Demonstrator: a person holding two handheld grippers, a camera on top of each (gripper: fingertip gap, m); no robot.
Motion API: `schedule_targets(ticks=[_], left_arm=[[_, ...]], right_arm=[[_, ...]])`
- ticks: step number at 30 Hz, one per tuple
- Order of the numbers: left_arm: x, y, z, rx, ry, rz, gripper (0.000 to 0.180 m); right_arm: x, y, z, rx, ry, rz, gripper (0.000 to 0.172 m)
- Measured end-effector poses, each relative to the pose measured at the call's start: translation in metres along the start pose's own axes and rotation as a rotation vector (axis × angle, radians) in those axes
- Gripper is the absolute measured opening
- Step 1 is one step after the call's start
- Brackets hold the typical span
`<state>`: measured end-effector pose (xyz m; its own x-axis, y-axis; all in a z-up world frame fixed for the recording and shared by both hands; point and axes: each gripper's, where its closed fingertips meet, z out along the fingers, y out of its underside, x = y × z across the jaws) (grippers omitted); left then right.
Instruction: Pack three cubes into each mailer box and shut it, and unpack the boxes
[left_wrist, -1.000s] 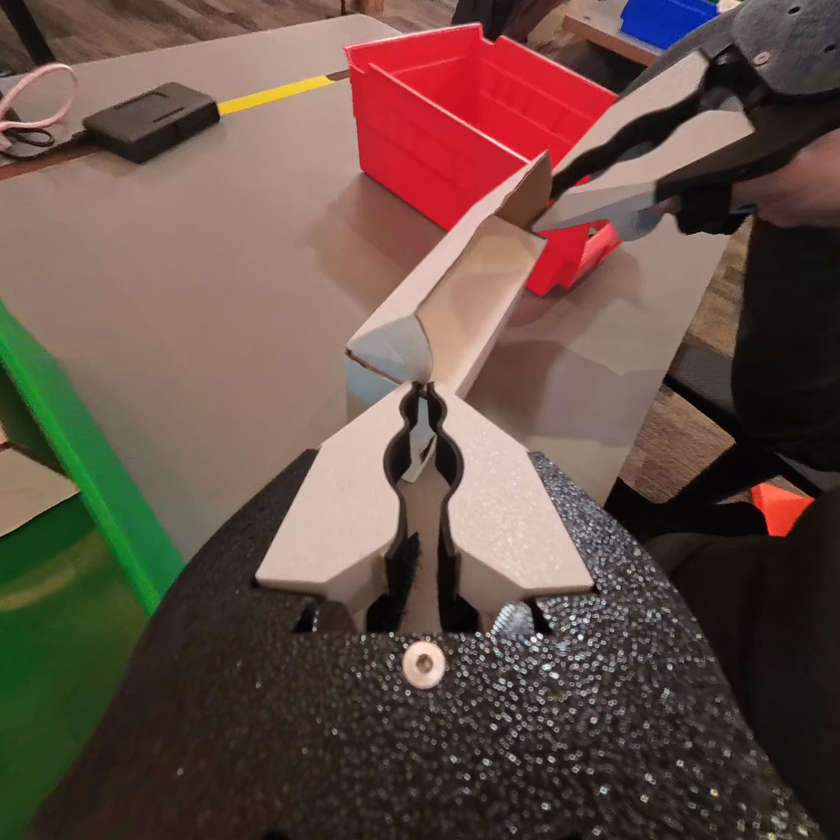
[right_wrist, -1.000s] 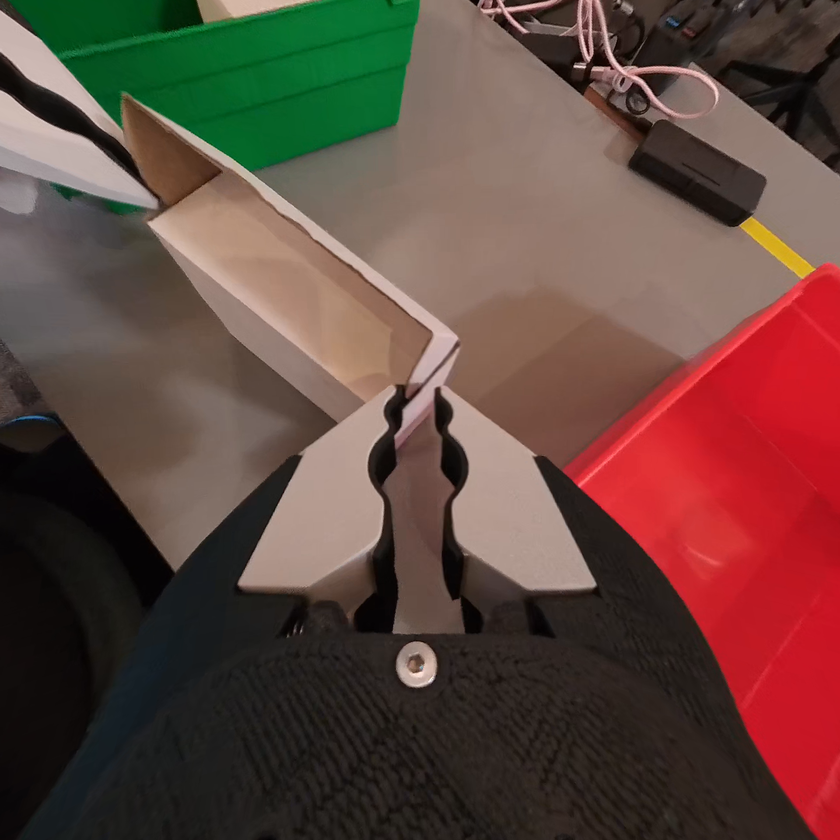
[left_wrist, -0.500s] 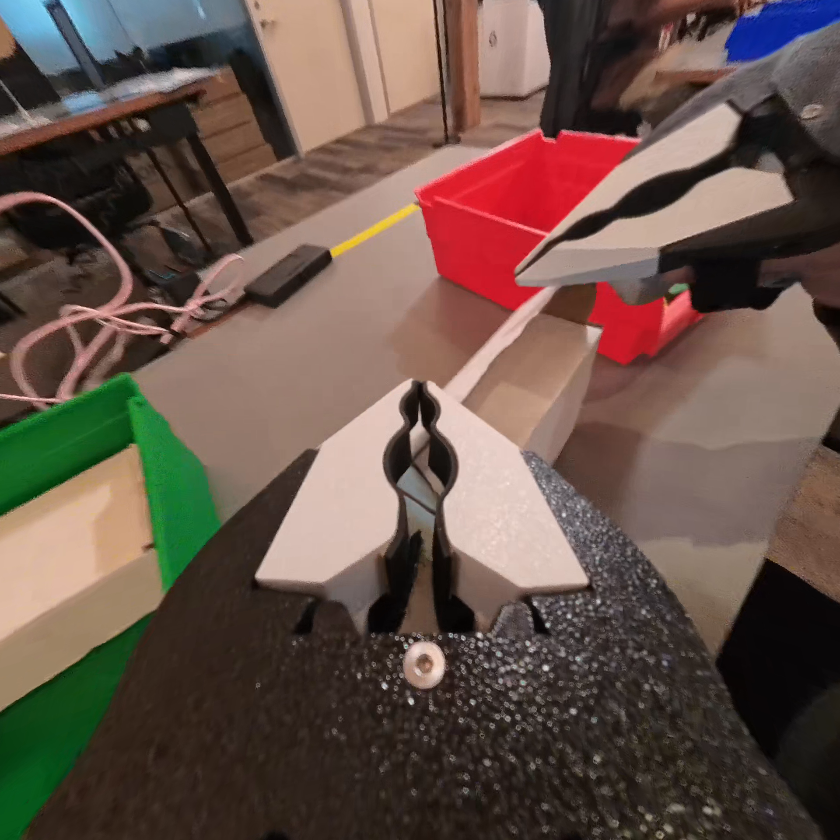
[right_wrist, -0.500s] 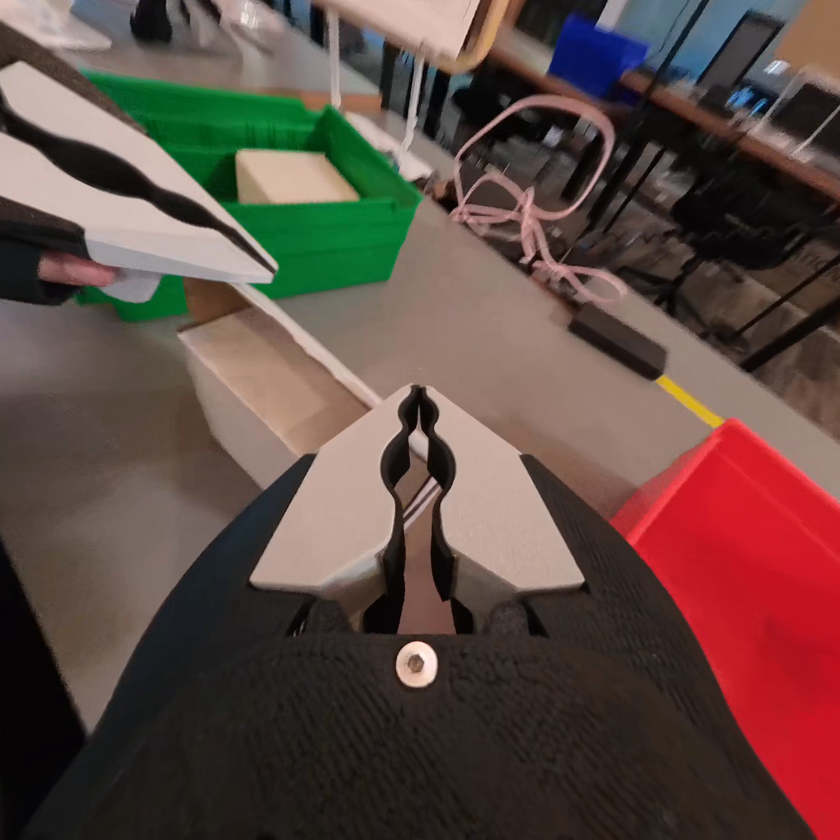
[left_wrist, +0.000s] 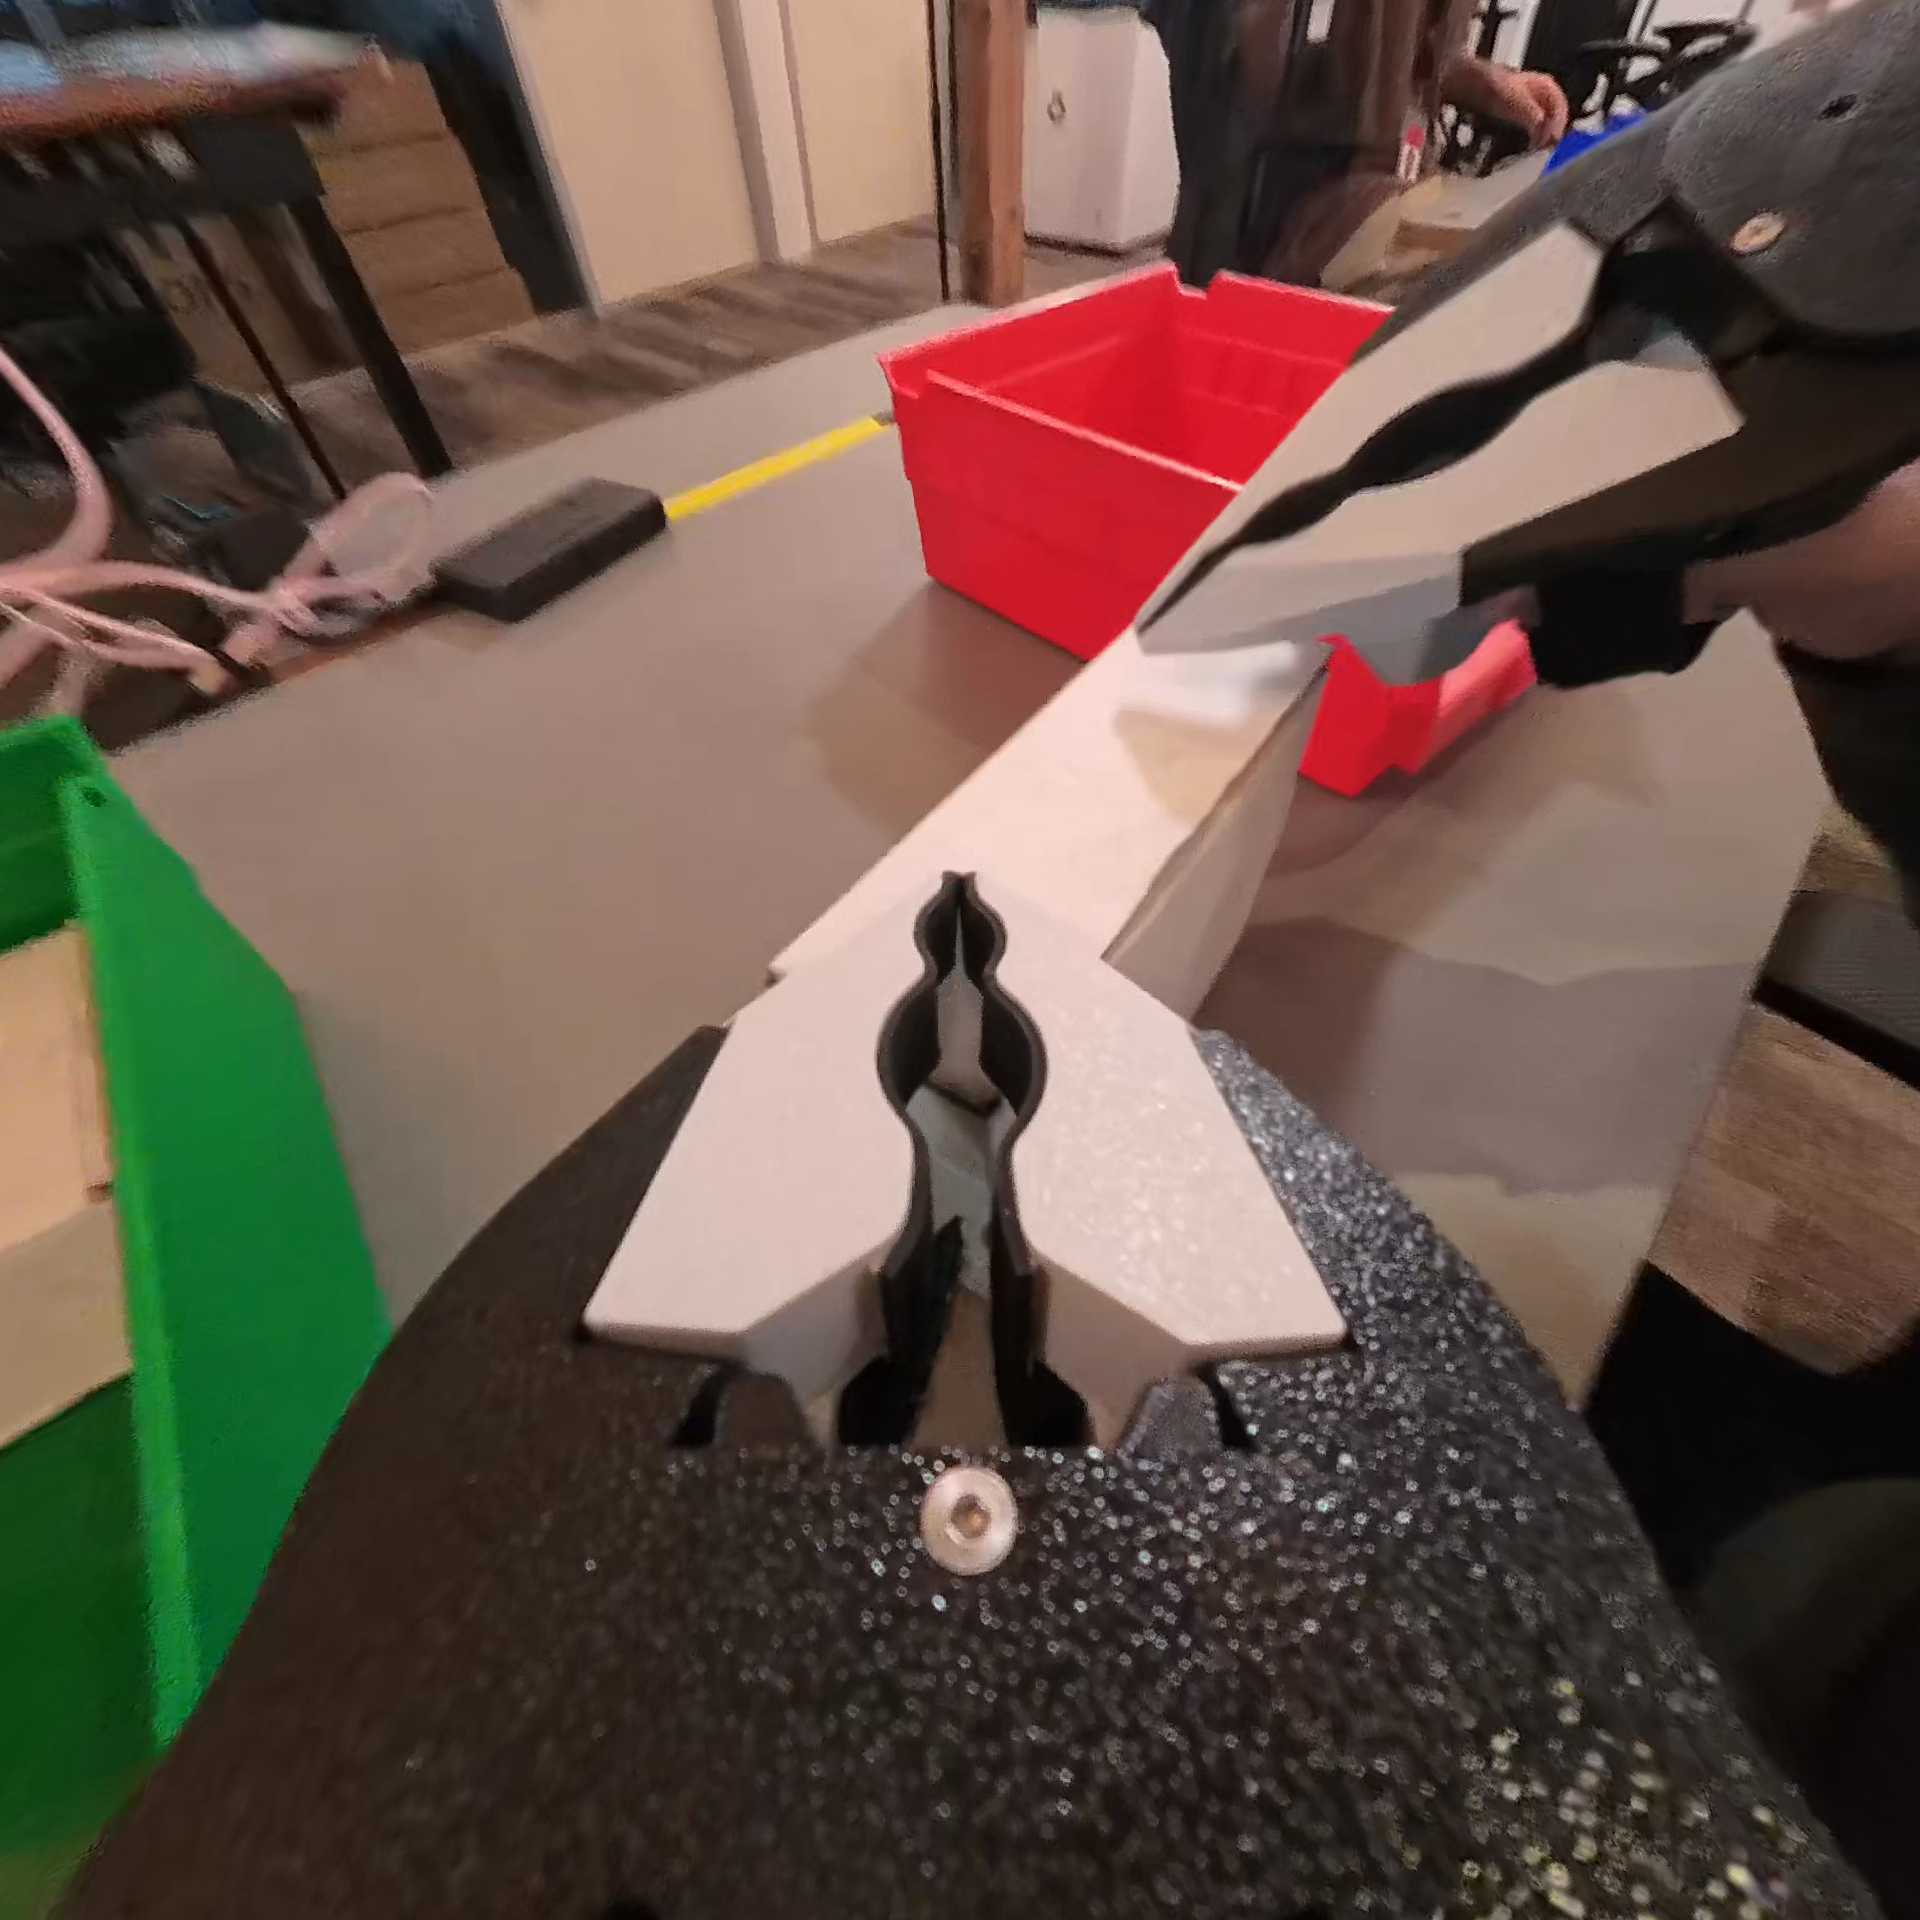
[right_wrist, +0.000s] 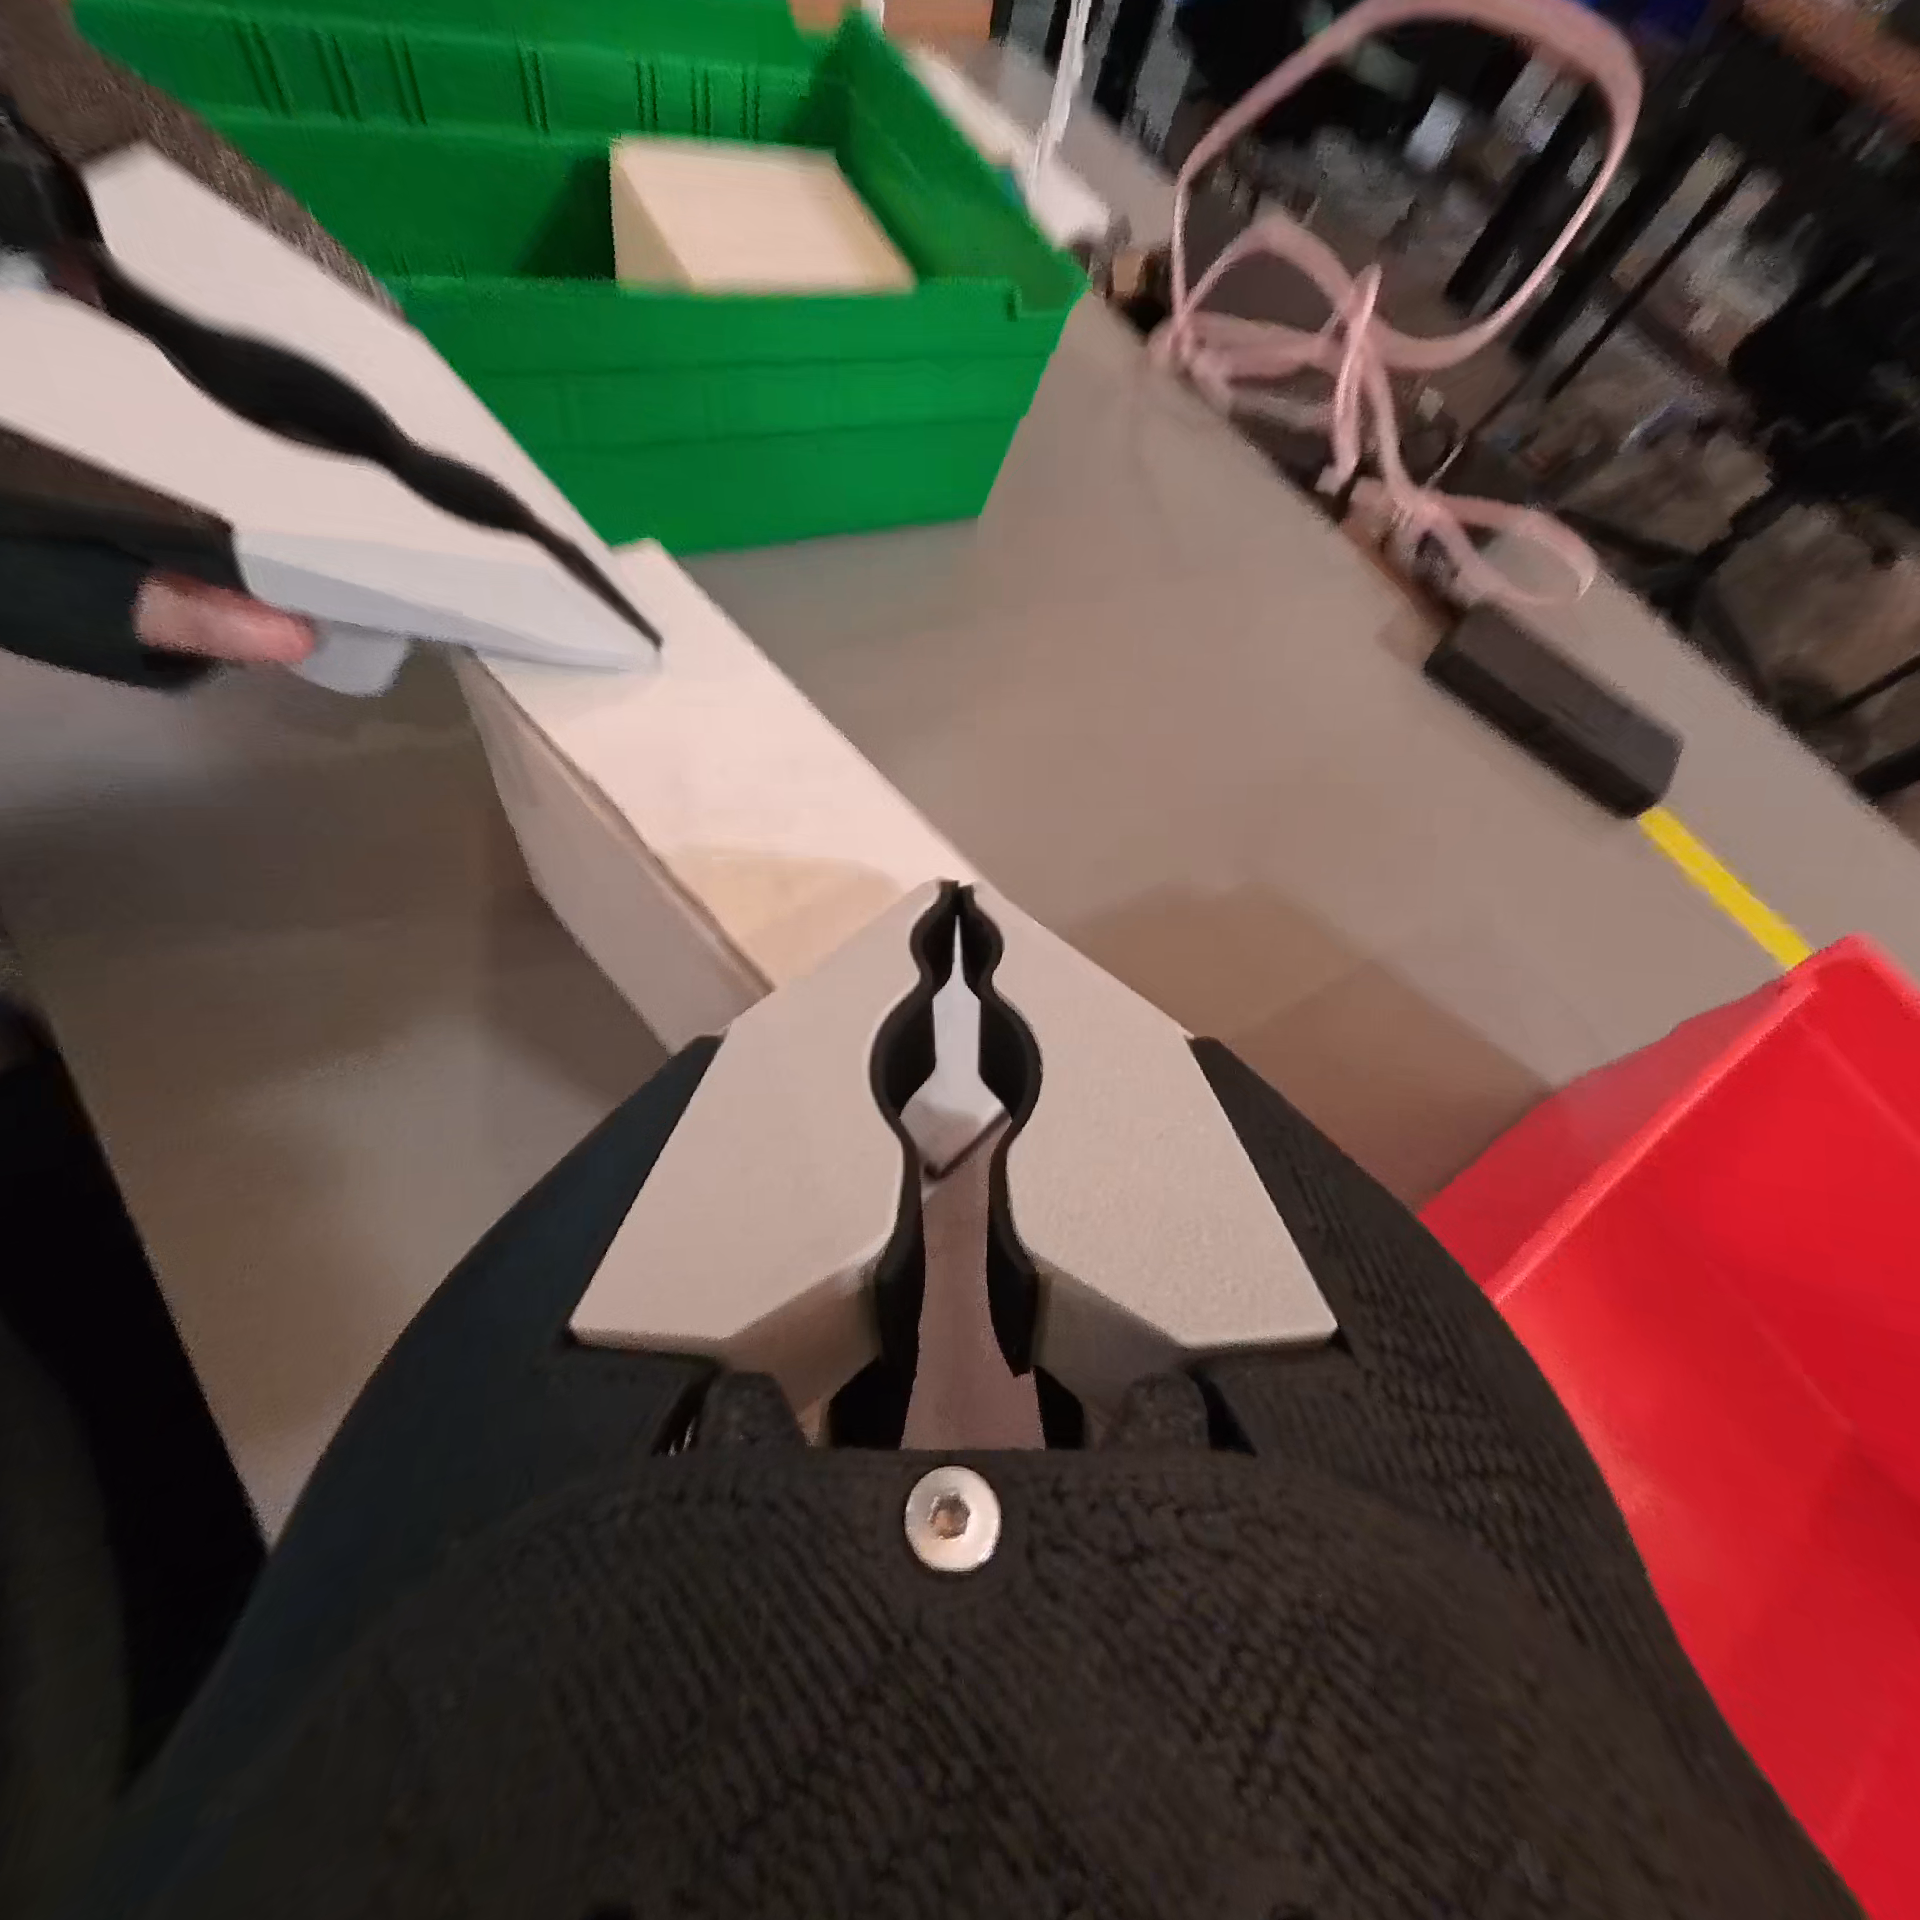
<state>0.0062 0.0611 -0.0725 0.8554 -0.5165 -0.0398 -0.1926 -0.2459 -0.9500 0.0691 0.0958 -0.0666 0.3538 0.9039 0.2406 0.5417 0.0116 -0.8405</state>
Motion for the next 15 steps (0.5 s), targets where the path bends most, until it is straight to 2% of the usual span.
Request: schedule_targets(ticks=[1,2,4,5,6,8,10,12,13,15], left_arm=[[-0.002,-0.007,-0.004,0.066,-0.027,0.044,0.000],[-0.003,-0.018,-0.012,0.164,-0.051,0.077,0.000],[0.002,-0.043,-0.033,0.374,-0.033,0.102,0.000],[0.004,-0.053,-0.045,0.466,-0.016,0.101,0.009],[0.004,-0.062,-0.055,0.544,-0.010,0.105,0.020],[-0.004,-0.070,-0.070,0.653,-0.077,0.128,0.025],[-0.009,-0.069,-0.076,0.689,-0.148,0.183,0.027],[-0.011,-0.060,-0.068,0.603,-0.168,0.195,0.029],[-0.012,-0.058,-0.065,0.568,-0.190,0.206,0.033],[-0.009,-0.061,-0.066,0.561,-0.224,0.264,0.034]], right_arm=[[-0.002,-0.013,-0.003,0.071,-0.007,-0.029,0.034],[-0.012,-0.023,-0.007,0.117,-0.060,-0.065,0.071],[-0.032,-0.029,-0.008,0.107,-0.175,-0.131,0.100],[-0.036,-0.023,-0.001,0.045,-0.192,-0.188,0.116],[-0.037,-0.014,0.007,-0.037,-0.202,-0.269,0.124],[-0.045,0.002,0.025,-0.195,-0.284,-0.379,0.124],[-0.053,0.019,0.041,-0.345,-0.402,-0.441,0.115],[-0.055,0.033,0.051,-0.469,-0.490,-0.518,0.090],[-0.053,0.031,0.054,-0.475,-0.511,-0.559,0.075],[-0.061,0.023,0.047,-0.474,-0.605,-0.526,0.071]])
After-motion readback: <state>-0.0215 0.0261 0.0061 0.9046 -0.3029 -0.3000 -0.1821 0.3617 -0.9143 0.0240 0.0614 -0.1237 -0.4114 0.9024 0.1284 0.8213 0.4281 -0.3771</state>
